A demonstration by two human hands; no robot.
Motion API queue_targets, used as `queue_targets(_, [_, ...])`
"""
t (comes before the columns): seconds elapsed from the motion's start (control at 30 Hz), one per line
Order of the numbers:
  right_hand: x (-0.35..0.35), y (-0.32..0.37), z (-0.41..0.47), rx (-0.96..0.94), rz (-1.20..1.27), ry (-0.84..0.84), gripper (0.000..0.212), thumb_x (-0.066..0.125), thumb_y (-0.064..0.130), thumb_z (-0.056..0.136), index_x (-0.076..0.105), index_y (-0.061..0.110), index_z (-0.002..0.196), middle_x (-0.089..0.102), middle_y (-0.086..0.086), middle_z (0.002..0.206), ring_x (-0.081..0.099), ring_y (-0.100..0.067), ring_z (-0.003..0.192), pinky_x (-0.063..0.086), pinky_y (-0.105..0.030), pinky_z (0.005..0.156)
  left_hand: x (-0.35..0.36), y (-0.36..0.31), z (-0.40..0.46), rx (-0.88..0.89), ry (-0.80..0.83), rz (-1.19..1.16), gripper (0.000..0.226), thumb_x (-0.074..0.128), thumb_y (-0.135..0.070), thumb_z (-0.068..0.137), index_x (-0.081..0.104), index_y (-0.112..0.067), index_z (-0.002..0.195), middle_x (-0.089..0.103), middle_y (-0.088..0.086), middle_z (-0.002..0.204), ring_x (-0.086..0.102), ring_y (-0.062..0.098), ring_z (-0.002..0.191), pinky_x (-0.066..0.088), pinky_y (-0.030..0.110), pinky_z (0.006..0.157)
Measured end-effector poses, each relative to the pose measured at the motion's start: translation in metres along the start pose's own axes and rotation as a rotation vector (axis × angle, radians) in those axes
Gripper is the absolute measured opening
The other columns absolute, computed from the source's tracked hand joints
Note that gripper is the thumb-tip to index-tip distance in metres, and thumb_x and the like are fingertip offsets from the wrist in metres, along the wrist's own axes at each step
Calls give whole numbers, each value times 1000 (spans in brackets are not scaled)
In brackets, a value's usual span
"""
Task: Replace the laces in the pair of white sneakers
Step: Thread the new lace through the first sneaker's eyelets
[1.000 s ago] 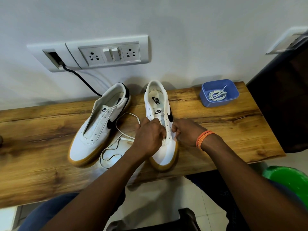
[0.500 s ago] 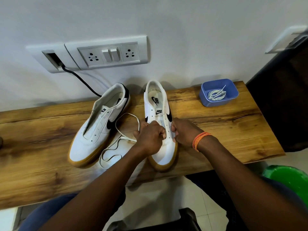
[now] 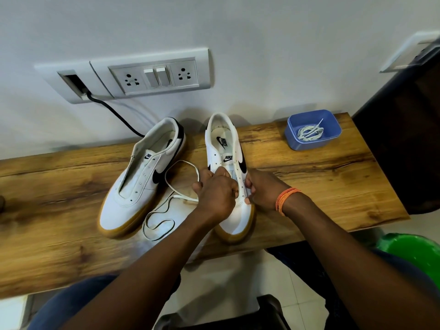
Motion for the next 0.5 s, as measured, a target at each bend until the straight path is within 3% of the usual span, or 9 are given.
queue_targets(0.17, [1,-4,4,7,2,6,41,77,7,79,53,8,113,51,5,92,48,-15,90,37,-26,76,12,9,9,9,115,-192,23,64,-10,87,66,-25,70,43,-12,86,33,22,110,36,51,95])
queue_targets(0.27, [-2,-3,3,0,1,-8,34,79,7,78,56,12,102,51,10,81,52,-15,87,42,-27,77,12,10,11,13,124,-180,22,63,-12,89,65,-24,70,42,-13,86,30,20,109,34,51,94])
queue_targets(0.4, [-7,-7,4,14,-20,-37,22,87,13,67,70,10,81,70,1,83,66,-17,81,55,-32,79,9,6,12,53,97,-102,28,64,-13,89,64,-30,67,41,-13,84,28,18,104,33,52,94])
queue_targets(0.5, [-5,-4,2,4,-23,-55,20,88,19,67,71,11,73,71,-2,78,66,-16,74,55,-31,74,4,5,8,73,23,-61,20,64,-13,89,73,-28,79,44,-13,91,33,24,110,33,48,94])
Point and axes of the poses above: each hand's wrist, its own z-axis towards the middle knuckle, its own x-axis out of the palm, y = z × x, the point moved 9 cm from there along z, towards the middle knuckle
